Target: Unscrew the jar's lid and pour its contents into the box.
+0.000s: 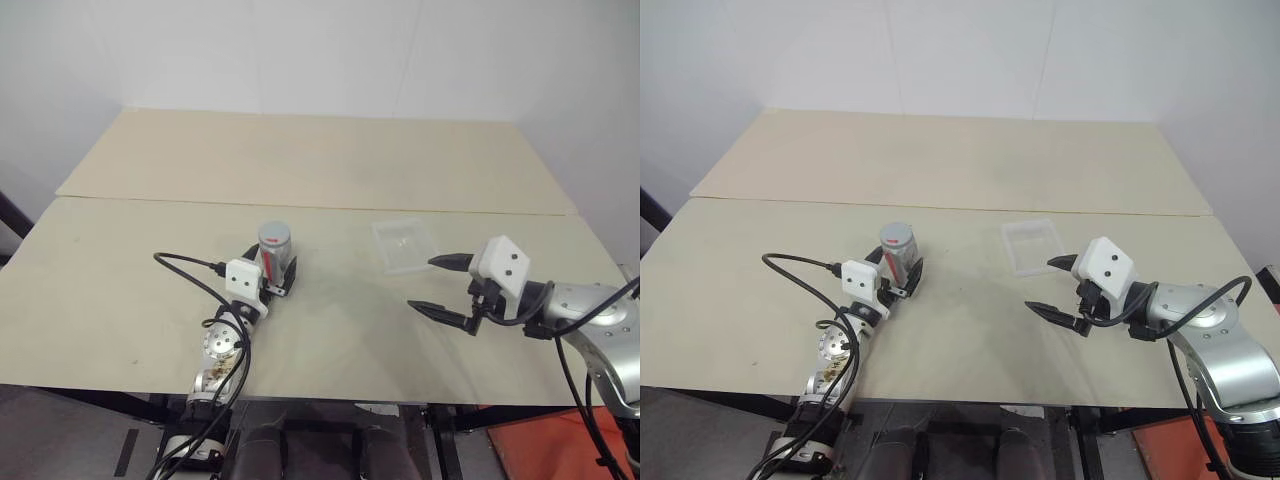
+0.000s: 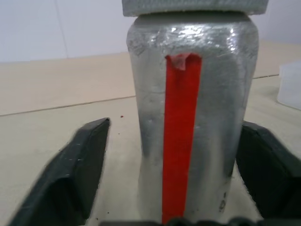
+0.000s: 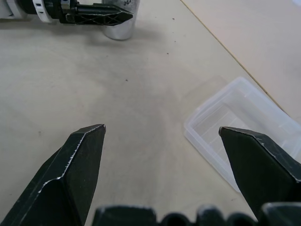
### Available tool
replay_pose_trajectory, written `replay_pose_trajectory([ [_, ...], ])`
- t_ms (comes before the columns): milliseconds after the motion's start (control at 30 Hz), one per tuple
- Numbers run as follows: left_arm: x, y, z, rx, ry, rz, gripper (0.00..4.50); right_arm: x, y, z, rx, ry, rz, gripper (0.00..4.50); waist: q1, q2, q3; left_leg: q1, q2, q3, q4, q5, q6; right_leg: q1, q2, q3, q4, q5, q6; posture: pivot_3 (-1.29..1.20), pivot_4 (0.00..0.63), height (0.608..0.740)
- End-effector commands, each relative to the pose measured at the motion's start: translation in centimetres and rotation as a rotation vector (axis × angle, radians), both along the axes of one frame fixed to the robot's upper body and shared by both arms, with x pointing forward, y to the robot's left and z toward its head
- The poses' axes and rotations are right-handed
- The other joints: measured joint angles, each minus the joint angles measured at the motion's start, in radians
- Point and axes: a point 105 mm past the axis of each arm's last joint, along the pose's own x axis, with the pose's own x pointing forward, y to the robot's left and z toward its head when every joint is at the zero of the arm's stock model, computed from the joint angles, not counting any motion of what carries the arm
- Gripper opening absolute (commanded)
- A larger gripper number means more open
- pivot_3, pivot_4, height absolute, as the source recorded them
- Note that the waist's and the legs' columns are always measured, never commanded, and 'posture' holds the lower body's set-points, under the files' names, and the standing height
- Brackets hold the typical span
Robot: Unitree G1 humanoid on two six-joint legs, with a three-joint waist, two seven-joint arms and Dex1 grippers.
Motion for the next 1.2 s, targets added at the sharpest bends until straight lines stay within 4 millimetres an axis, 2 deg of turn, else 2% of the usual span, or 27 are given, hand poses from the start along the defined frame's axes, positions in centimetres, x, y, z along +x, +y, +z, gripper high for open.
replay_pose_trajectory([
  [33,0.2,-0.6,1.0,0.005,-0.054,-0.012,2.87,-0.1,0.1,1.7,0.014,-0.071,0.006,4.50,0.003,0.000,0.000,0.000,0.000,0.000,0.000,0.000,0.000,0.000,0.000,0.000,0.000,0.000,0.000,0.00,0.150,0.740],
  [133,0.4,-0.5,1.0,-0.010,-0.049,-0.004,1.98,-0.1,0.1,2.0,0.014,-0.079,-0.002,4.50,0.002,0.000,0.000,0.000,0.000,0.000,0.000,0.000,0.000,0.001,0.000,0.000,0.000,0.000,0.000,0.00,0.150,0.740],
  [300,0.3,-0.5,1.0,-0.008,-0.049,-0.008,1.97,0.1,0.1,1.9,0.011,-0.090,-0.014,4.50,0.002,0.000,0.000,0.000,0.000,0.000,0.000,0.000,0.000,0.001,0.000,0.000,0.000,0.000,0.001,0.00,0.150,0.740],
  [400,-0.1,-0.6,1.5,-0.010,-0.061,-0.033,1.97,0.3,0.8,2.2,0.038,-0.100,-0.016,4.50,0.001,0.000,0.000,0.000,0.000,0.000,0.000,0.000,0.000,0.001,0.000,0.000,0.000,0.000,0.001,0.00,0.150,0.740],
  [467,-0.6,-0.6,2.1,-0.021,-0.077,-0.056,1.97,0.5,2.1,2.6,0.098,-0.113,-0.010,4.50,-0.003,0.000,0.000,0.000,0.000,0.000,0.000,0.000,0.000,0.000,0.000,0.000,0.000,0.000,0.001,0.00,0.150,0.740],
  [633,-2.0,-0.5,3.4,-0.001,-0.129,-0.111,1.97,1.7,7.0,4.6,0.368,-0.132,-0.029,4.50,-0.015,0.000,0.000,0.000,0.001,0.000,0.000,0.000,0.000,-0.001,0.001,0.000,0.001,0.001,0.000,0.00,0.150,0.740],
  [800,-2.4,-0.5,3.8,0.043,-0.143,-0.138,1.97,2.1,12.5,5.3,0.488,-0.118,-0.005,4.50,-0.015,0.000,0.000,-0.001,0.001,0.000,0.000,0.000,0.000,-0.002,0.001,0.000,0.002,0.001,0.000,0.00,0.150,0.740],
  [933,-2.7,-1.1,4.0,0.059,-0.163,-0.153,1.97,2.5,14.7,5.7,0.521,-0.117,-0.004,4.50,-0.006,0.000,0.000,-0.001,0.000,0.000,0.000,0.000,0.000,-0.002,-0.001,-0.001,0.001,0.001,0.000,0.00,0.150,0.740],
  [1200,-3.2,-2.5,4.4,0.034,-0.179,-0.174,1.97,3.1,17.0,5.1,0.505,-0.125,0.037,4.50,-0.010,0.000,0.000,-0.001,0.000,0.000,0.000,0.000,0.000,-0.002,0.000,-0.001,0.001,0.001,0.001,0.00,0.150,0.740],
])
